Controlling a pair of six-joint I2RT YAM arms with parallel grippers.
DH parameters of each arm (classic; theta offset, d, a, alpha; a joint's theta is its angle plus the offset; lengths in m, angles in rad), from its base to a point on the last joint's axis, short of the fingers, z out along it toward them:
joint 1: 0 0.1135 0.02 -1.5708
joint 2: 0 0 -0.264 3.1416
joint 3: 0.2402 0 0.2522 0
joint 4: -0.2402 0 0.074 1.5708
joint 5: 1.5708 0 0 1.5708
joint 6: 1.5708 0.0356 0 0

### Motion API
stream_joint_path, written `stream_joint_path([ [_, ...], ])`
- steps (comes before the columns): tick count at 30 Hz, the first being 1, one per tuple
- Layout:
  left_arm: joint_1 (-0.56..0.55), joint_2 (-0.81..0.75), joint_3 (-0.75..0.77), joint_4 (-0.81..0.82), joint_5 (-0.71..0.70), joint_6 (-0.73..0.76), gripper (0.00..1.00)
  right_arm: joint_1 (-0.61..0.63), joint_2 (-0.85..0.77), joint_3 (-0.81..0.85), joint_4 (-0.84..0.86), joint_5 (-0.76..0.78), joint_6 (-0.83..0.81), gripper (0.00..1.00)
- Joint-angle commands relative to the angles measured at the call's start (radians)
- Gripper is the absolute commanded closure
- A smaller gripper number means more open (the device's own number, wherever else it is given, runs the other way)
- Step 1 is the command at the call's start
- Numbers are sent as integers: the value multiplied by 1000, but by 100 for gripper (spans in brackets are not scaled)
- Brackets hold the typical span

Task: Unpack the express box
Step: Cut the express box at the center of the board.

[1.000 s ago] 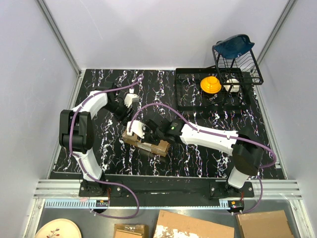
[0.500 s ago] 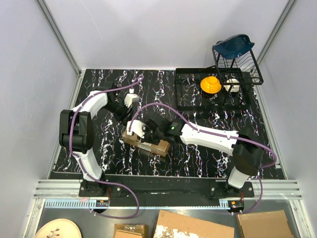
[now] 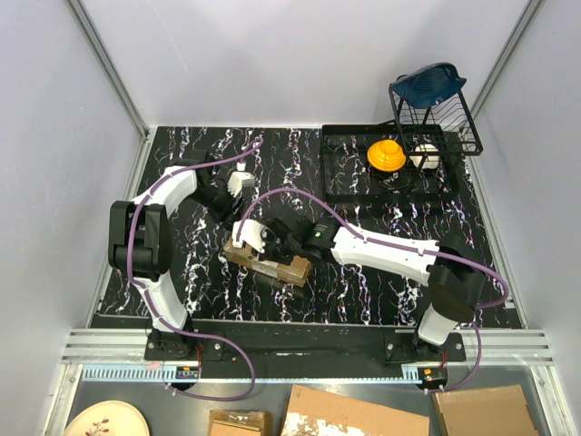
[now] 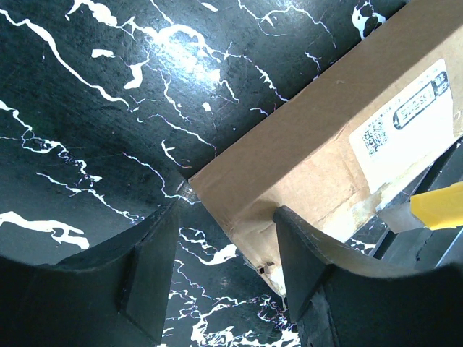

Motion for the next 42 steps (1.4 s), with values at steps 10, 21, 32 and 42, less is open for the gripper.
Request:
stream_joint_path([
  [10,8,24,10,17,-51,30,42,19,-59,33,16,22,-13,100],
  [21,8,32,13,17,-46,30,42,22,-47,30,16,2,7,100],
  [32,8,24,7,19,-48,35,43,22,-24,25,17,7,18,100],
  [42,8,17,-1,17,-45,36,43,22,-7,14,25,20,18,100],
])
